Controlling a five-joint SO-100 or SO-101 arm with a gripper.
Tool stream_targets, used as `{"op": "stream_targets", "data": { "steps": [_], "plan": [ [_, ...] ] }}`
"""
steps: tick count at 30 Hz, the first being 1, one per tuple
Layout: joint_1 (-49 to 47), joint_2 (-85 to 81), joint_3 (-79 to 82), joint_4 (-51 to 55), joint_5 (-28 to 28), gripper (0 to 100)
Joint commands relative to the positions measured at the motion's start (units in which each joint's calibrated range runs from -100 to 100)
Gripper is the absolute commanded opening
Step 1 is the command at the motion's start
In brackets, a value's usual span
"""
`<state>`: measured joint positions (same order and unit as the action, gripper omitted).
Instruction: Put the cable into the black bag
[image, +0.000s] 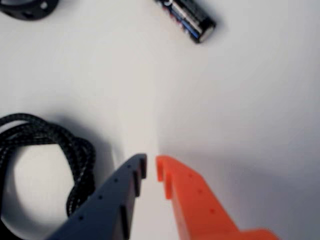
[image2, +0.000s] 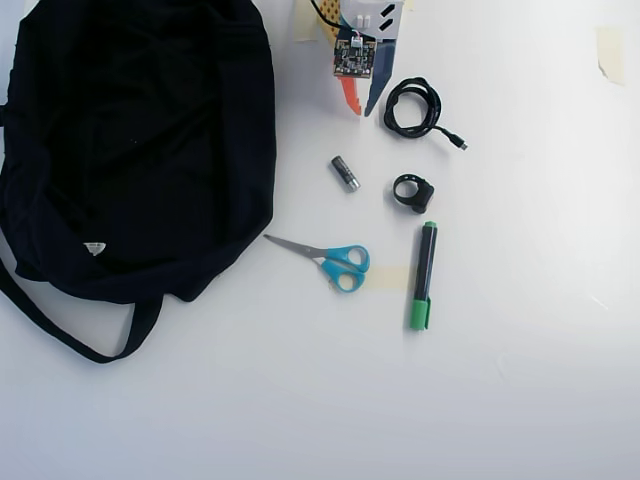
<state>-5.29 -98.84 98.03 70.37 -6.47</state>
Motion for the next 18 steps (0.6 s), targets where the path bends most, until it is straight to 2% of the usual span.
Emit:
{"op": "stream_targets", "data": {
  "steps": [1,12,18],
  "plan": [
    [-0.09,-0.83,1.25,1.89,-0.24,2],
    [-0.62,-0.75,1.25,1.72,-0.71,2],
    [-2.41,-0.58,1.16,-3.19,-0.29,2]
  ]
}}
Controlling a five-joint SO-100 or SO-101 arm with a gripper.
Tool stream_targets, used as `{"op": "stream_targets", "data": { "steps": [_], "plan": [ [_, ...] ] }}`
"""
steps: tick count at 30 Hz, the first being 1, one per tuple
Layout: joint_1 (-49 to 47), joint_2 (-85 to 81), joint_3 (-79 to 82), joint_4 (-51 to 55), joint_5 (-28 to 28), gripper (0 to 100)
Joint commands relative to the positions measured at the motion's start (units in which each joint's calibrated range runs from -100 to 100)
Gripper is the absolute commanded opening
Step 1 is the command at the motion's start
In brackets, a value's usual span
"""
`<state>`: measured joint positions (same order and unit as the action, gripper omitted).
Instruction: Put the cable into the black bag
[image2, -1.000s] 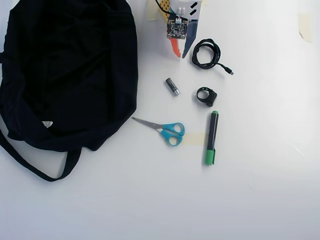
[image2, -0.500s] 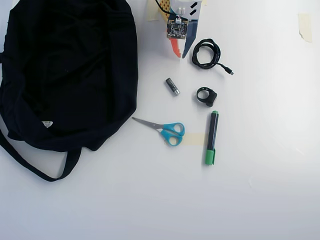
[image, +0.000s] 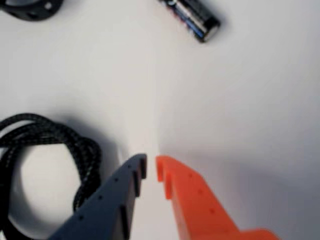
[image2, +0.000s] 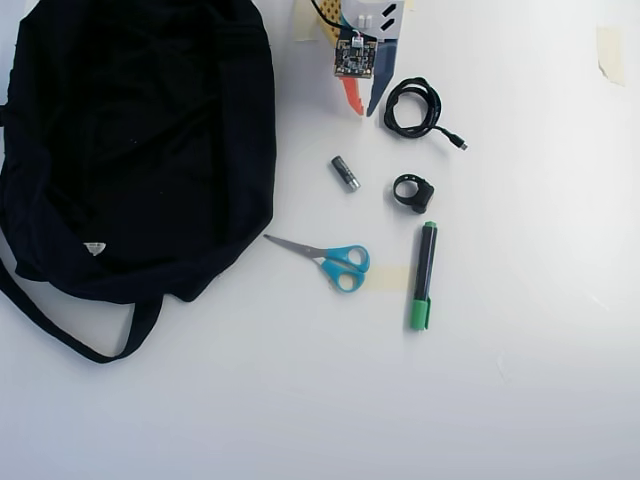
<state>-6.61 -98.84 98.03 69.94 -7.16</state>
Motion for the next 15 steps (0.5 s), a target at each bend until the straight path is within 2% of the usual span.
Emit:
{"op": "stream_targets", "data": {
  "steps": [1,6,15],
  "plan": [
    [-1.09,-0.58,0.98,-4.22,0.39,2],
    [-1.09,4.81,-0.91,-14.39,0.39,2],
    [-1.09,26.14,-17.62,-31.7,-0.03,2]
  ]
}}
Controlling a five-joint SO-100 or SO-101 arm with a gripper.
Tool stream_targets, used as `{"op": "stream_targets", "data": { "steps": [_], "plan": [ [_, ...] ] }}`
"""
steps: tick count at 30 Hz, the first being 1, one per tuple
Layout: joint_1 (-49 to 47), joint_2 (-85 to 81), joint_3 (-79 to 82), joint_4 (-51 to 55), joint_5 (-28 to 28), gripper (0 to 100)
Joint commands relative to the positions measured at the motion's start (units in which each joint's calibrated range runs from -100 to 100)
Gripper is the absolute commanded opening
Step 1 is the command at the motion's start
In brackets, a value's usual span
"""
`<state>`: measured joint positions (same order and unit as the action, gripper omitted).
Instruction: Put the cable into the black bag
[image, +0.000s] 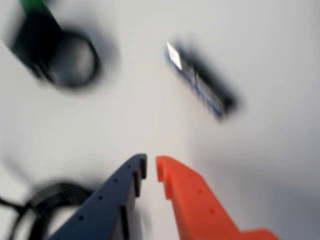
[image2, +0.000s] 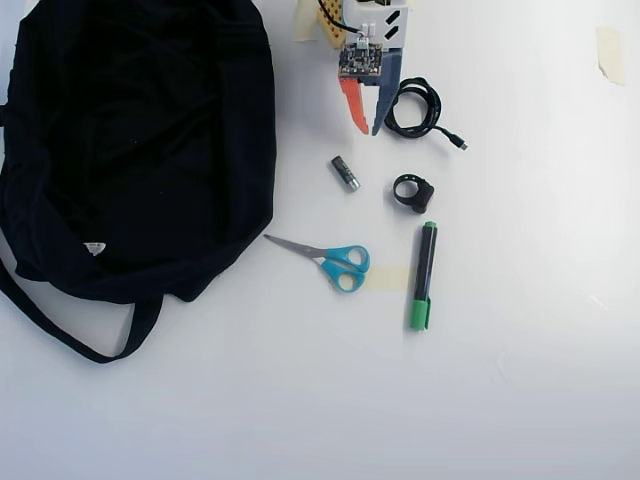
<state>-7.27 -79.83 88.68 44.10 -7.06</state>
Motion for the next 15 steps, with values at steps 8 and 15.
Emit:
{"op": "stream_targets", "data": {
  "steps": [8,15],
  "plan": [
    [-1.25,24.64,-24.62,-20.84,0.24,2],
    [-0.88,37.83,-33.06,-41.6,0.29,2]
  ]
}}
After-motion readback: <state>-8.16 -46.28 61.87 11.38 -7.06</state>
